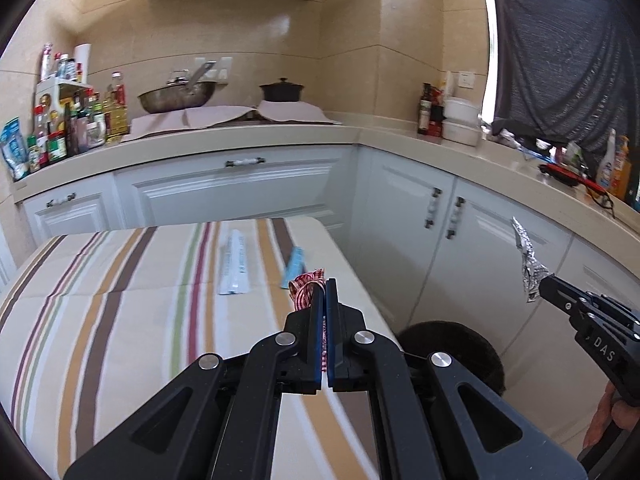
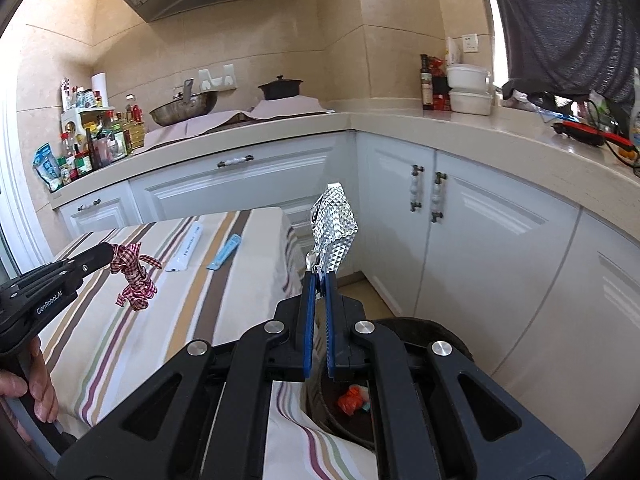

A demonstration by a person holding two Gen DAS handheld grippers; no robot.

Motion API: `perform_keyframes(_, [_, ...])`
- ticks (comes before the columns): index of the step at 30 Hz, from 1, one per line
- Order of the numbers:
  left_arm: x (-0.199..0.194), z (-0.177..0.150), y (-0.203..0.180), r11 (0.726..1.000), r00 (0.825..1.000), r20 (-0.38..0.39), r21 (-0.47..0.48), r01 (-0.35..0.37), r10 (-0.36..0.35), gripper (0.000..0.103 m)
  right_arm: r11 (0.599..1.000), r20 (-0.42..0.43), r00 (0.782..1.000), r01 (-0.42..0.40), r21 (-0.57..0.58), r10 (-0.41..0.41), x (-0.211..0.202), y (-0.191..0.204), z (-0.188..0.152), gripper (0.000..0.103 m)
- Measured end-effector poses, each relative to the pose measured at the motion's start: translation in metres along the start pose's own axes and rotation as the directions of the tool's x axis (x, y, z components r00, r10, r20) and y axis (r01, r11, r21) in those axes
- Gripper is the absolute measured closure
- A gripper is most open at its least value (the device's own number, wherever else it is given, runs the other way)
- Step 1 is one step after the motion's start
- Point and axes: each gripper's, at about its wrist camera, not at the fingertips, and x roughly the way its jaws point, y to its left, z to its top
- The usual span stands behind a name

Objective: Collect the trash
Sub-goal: 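Carry the ribbon and foil over the bin and open both tools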

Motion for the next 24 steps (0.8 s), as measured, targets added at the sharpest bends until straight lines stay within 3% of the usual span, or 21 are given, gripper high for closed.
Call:
perform_keyframes(11, [0.016,-0.005,-0.056,0.993,0.995,-0.015,0.056,0.103,-0.102,0.102,0.995,0.008,0.996,0.088,0.037,-0.088,-0.015,-0.042,-0.011,0.098])
perform_keyframes(24, [0.066,-0.009,-0.117,0.980,0.985,-0.066,0.110,0.165,-0.159,0.102,0.984,-0.032,0.988,0.155,0.092,-0.153,0.008,-0.092,-0.021,0.098])
